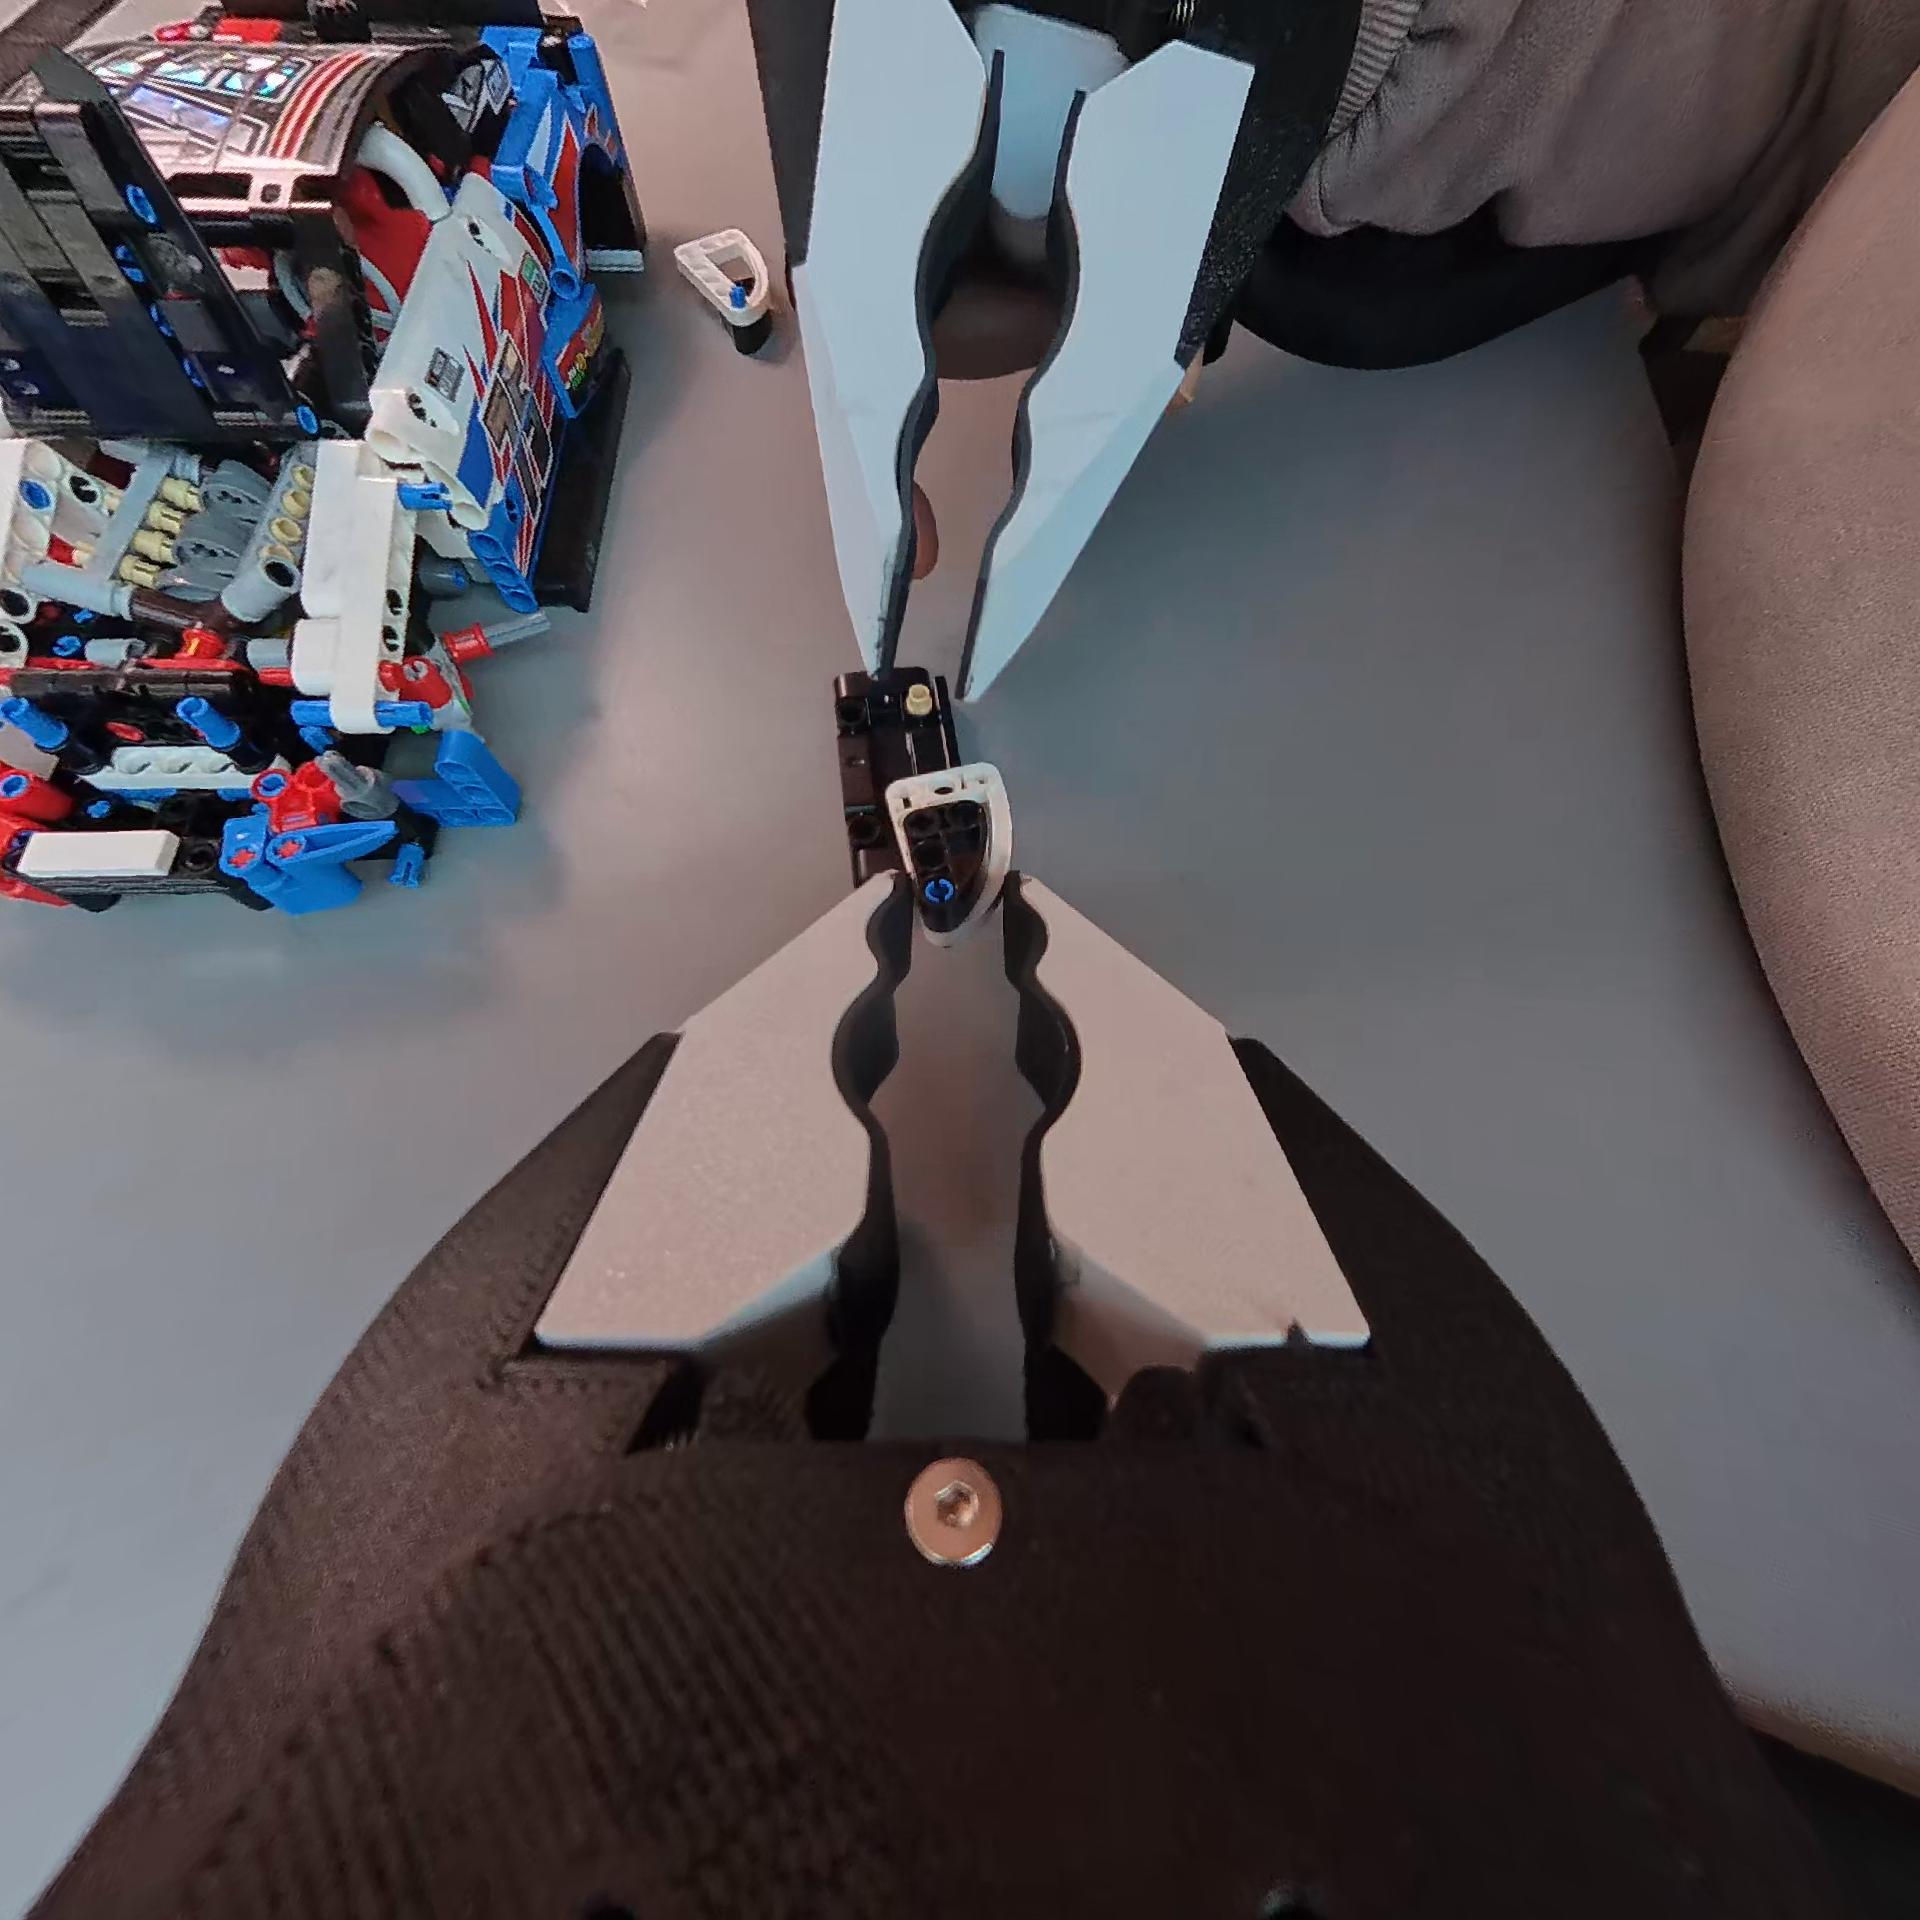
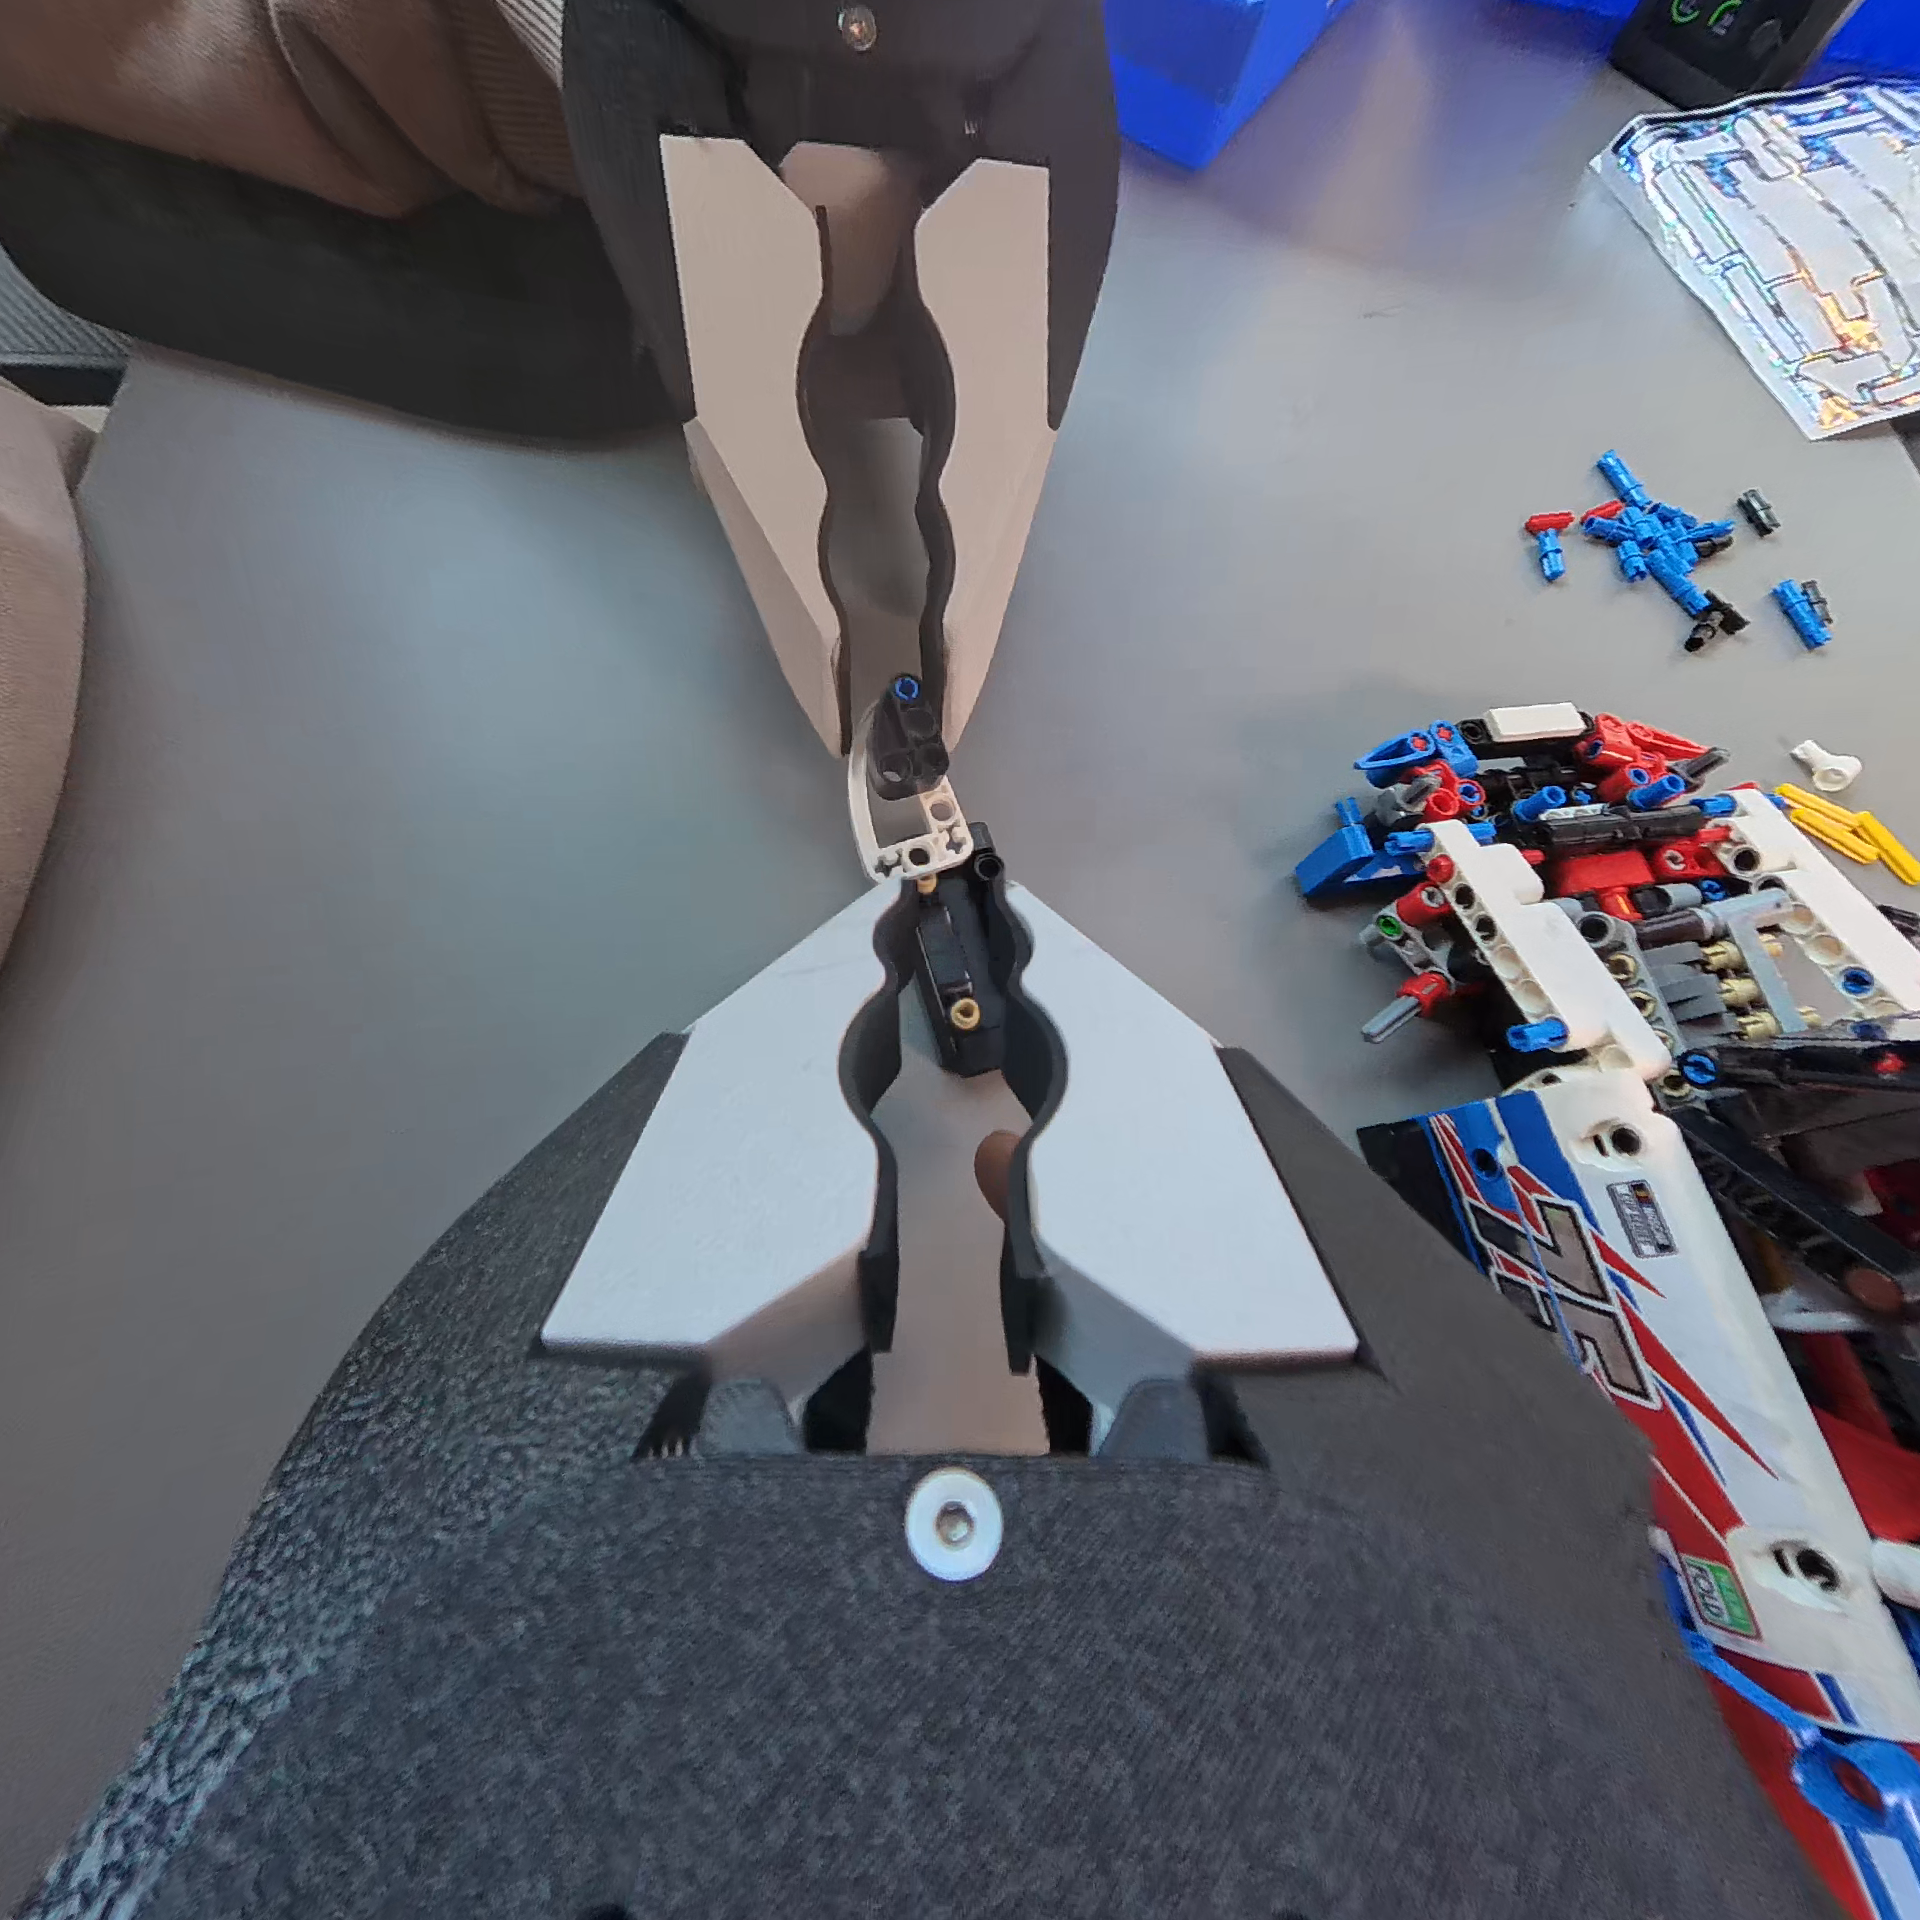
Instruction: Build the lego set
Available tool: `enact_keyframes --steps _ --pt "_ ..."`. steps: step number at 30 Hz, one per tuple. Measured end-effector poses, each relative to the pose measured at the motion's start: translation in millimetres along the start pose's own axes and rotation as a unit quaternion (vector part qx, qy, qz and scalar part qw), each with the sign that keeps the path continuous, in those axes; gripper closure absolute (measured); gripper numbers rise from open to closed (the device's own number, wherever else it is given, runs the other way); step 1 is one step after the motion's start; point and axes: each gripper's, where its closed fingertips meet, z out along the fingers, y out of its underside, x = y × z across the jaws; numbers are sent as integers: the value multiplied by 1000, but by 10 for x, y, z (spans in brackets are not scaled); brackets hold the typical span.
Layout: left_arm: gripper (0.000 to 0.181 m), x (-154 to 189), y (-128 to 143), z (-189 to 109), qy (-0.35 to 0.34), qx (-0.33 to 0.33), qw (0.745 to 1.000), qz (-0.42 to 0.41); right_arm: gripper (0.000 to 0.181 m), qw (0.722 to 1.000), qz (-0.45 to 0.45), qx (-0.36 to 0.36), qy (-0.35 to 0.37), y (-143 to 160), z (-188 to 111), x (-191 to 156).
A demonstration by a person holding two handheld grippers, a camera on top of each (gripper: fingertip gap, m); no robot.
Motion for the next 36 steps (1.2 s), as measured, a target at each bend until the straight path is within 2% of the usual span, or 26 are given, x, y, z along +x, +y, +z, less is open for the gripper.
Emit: enact_keyframes --steps 9,20,28,36 --pt "166 -20 25 9 -5 -7 1000 -2 176 999 -37 -21 5 11 121 -97" --pt "166 -35 49 34 -2 -14 1000 -4 170 999 -34 -38 6 40 207 -106" --pt "166 -16 79 51 3 -25 1000 1 173 998 -35 -45 1 51 221 -139" --pt "166 -23 106 61 -3 -35 999 6 168 999 -1 -41 -14 40 218 -154"
